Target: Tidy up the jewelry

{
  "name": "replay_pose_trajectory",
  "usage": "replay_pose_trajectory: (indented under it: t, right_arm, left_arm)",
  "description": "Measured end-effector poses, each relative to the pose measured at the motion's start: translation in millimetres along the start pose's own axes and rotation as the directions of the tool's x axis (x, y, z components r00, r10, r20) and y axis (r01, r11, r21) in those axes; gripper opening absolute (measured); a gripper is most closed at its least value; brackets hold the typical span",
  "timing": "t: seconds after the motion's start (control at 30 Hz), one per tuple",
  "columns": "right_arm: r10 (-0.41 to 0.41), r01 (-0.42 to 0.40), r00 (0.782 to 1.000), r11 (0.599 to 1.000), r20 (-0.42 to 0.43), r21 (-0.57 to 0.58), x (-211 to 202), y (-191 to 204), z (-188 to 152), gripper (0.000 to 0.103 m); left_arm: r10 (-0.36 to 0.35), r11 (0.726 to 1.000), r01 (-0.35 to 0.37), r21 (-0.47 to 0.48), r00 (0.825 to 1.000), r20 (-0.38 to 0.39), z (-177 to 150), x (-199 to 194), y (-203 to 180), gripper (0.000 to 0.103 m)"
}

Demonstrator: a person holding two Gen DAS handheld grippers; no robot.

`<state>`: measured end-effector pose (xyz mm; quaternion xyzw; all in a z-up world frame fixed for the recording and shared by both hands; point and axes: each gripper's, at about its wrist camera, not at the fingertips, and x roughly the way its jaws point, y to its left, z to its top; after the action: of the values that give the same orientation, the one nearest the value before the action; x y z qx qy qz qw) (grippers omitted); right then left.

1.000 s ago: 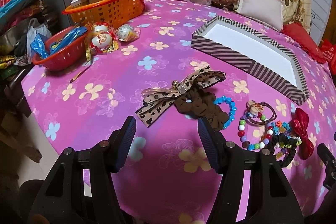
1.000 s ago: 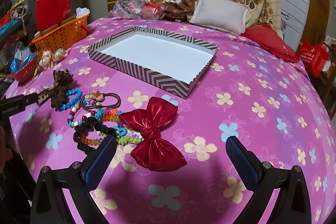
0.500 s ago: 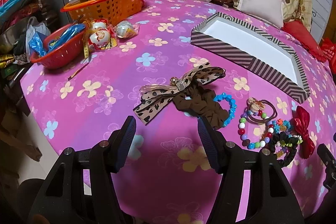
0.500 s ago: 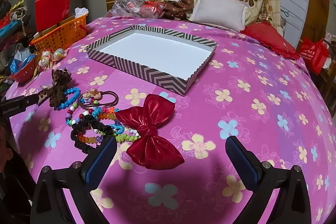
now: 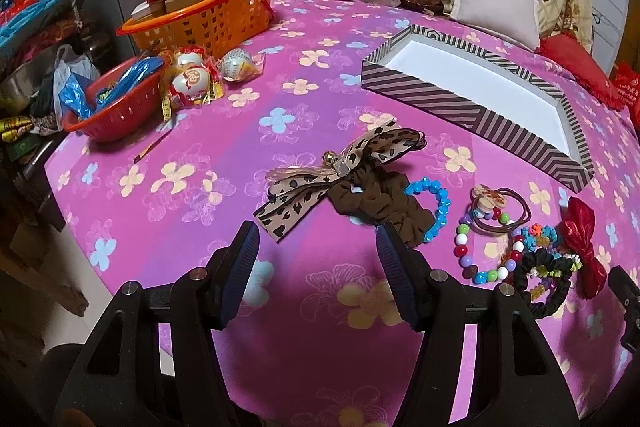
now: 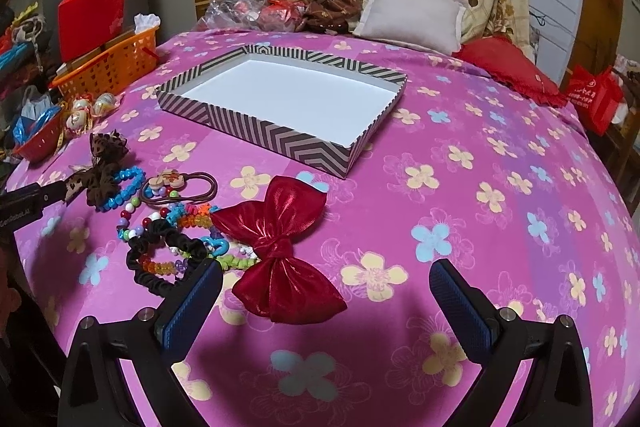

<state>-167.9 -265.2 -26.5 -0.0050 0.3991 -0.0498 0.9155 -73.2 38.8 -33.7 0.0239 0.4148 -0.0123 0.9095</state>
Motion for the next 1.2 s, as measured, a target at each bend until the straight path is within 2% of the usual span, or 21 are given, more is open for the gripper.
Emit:
replay_pose_trajectory:
  t: [0.4,1.2]
  right_arm:
    - [-0.01,0.01,1.0,1.0,0.0,0.003,1.1,0.2,-0.7,0.102]
    - [-0.037,0.036,0.999,0.999,-0.019,-0.019,4.8,1.7,-1.9,0.103]
  left_arm:
    - [0.012,1.0,-0.012,0.022,1.0,0.024,-0.1,-3.5,-5.0,0.061]
    - [0.004,1.0,-0.005,0.025,1.0,0.012,-1.5,-1.4,-8.2,0.061]
